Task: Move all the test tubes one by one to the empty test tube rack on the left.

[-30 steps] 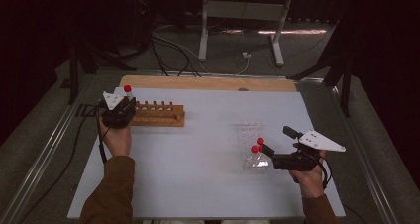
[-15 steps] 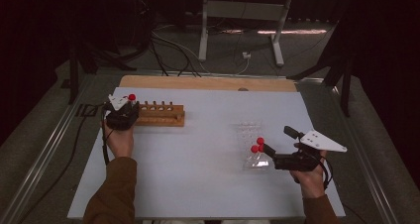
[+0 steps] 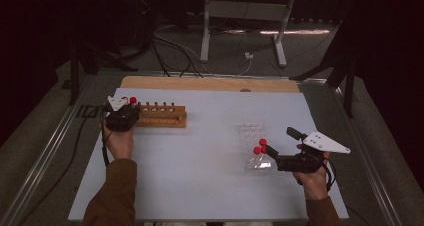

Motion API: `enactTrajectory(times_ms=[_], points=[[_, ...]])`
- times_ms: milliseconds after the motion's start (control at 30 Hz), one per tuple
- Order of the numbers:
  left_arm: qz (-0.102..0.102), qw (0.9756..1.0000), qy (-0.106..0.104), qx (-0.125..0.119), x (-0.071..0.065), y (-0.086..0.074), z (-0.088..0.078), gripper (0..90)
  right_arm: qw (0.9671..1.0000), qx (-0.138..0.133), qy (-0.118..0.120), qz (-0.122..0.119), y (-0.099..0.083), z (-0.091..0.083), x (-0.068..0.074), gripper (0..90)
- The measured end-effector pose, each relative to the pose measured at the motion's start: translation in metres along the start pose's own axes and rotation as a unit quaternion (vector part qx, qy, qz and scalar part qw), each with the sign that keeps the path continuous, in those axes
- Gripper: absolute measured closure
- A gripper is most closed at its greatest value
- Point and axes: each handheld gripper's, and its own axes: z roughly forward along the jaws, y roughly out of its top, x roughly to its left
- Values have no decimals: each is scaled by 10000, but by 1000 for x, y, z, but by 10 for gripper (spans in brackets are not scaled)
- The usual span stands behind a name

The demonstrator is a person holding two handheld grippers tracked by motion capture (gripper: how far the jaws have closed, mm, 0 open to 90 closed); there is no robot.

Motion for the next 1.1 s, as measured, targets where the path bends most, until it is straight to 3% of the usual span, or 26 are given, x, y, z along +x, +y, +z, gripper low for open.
enactTrajectory(times_ms=[633,767,967,1100], points=[[-354,9987,-280,-218,0,-5,-20,423,9999,57,-74,66,-5,1,-4,0],[-325,9986,-371,-214,-4,-7,-27,372,9999,137,-58,69,-7,2,-5,3],[-254,9981,-476,-295,-13,-11,-39,230,9995,328,-29,0,-14,5,-4,62],[-348,9961,-702,-410,-19,-13,-51,163,9988,479,45,-67,-20,7,-4,190]])
